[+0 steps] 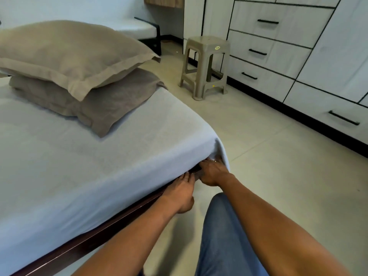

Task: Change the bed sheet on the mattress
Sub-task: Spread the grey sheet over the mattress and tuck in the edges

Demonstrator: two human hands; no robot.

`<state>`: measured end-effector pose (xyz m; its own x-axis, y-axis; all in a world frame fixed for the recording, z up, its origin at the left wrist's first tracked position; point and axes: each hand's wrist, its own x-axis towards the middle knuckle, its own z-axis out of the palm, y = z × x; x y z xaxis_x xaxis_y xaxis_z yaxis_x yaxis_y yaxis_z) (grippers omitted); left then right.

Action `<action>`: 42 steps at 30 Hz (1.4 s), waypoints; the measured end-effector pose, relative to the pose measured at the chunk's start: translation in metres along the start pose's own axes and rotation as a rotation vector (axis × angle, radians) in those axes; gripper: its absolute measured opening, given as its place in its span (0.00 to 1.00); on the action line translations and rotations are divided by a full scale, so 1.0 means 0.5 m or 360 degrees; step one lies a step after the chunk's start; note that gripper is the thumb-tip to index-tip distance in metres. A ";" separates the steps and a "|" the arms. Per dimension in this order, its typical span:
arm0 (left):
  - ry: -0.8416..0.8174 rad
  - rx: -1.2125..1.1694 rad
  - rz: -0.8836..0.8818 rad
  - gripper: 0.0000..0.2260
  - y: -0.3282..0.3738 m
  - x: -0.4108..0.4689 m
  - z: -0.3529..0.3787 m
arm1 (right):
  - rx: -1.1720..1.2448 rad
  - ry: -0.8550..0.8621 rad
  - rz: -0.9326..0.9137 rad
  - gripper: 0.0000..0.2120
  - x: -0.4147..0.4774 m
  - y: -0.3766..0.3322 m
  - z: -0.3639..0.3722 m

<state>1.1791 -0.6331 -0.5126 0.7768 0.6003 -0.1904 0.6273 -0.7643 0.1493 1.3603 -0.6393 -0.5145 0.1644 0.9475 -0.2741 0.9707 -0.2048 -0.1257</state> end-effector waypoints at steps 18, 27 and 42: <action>0.0027 -0.0264 0.0209 0.22 0.016 0.050 -0.078 | 0.0605 0.0154 0.0124 0.33 0.020 0.094 0.020; 0.1089 -0.0751 0.0259 0.12 -0.033 0.045 -0.272 | 0.0647 0.0930 0.0642 0.10 -0.029 0.124 -0.199; -0.0056 -0.0327 -0.0868 0.37 -0.185 0.245 -0.264 | 0.0211 0.0412 -0.0328 0.29 0.247 -0.060 -0.255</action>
<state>1.2237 -0.4578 -0.4217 0.3385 0.8834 -0.3242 0.9367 -0.2837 0.2051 1.3736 -0.4849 -0.4232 0.0232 0.9996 0.0186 0.9598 -0.0171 -0.2803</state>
